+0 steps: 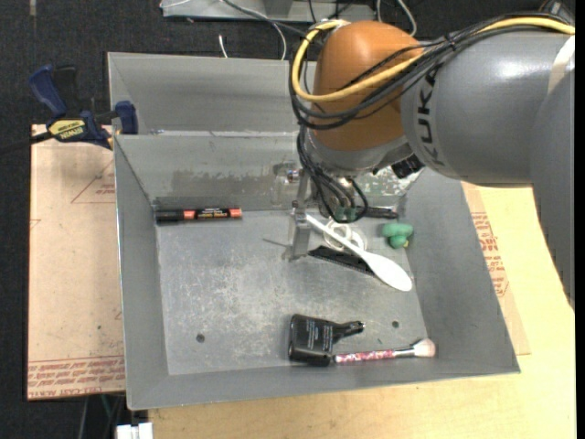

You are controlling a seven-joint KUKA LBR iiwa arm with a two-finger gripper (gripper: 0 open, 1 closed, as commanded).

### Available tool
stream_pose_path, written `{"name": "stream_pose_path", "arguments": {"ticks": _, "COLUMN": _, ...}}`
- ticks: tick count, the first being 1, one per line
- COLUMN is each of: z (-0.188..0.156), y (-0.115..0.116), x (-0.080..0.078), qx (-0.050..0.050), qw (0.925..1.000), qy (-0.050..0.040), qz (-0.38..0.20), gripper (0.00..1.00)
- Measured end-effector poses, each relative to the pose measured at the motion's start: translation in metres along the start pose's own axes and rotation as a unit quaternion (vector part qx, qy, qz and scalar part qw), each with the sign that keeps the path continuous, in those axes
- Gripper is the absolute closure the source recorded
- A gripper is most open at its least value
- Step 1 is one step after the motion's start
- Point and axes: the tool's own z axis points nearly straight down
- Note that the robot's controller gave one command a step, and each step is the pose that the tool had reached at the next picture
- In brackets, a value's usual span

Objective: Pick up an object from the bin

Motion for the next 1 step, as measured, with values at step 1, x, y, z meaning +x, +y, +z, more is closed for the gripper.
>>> {"name": "stream_pose_path", "arguments": {"ticks": 1, "z": -0.0050, "y": -0.0008, "x": -0.0016, "qx": 0.000, "qw": 1.0000, "qy": -0.0039, "qz": 0.002, "gripper": 0.00}}
